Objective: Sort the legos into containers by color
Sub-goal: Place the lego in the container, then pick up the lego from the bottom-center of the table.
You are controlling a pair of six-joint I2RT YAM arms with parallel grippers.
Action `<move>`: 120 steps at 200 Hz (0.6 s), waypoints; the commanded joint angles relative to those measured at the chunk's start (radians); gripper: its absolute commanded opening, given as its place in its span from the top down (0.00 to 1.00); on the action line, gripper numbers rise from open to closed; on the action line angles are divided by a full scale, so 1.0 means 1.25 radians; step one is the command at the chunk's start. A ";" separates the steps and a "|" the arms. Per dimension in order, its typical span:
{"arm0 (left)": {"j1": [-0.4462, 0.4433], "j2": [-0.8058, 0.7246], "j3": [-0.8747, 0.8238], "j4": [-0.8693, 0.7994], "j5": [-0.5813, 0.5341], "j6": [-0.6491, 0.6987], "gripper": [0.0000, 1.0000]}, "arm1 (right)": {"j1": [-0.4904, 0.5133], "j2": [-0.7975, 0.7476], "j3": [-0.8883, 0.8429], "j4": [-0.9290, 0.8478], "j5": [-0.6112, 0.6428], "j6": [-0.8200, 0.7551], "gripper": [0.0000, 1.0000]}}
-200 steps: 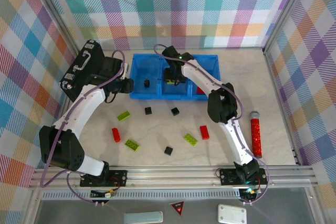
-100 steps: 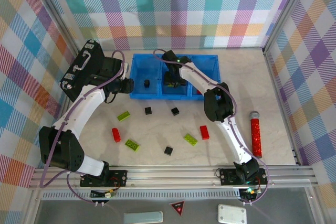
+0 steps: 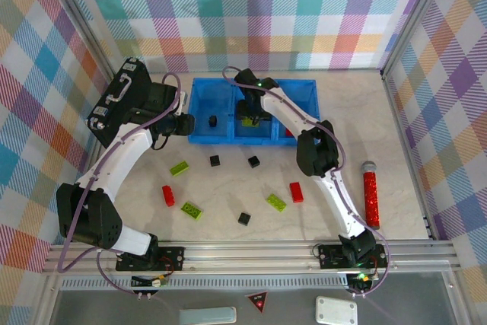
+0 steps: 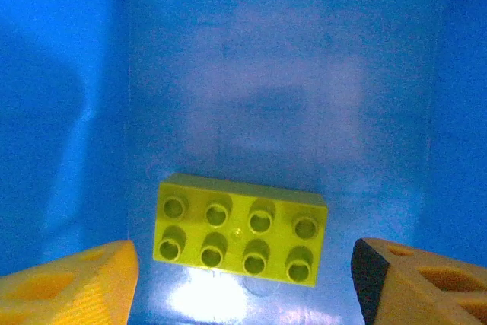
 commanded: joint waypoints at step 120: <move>0.009 -0.026 -0.013 0.012 0.008 -0.003 0.52 | 0.011 -0.346 -0.236 -0.081 -0.047 -0.081 0.27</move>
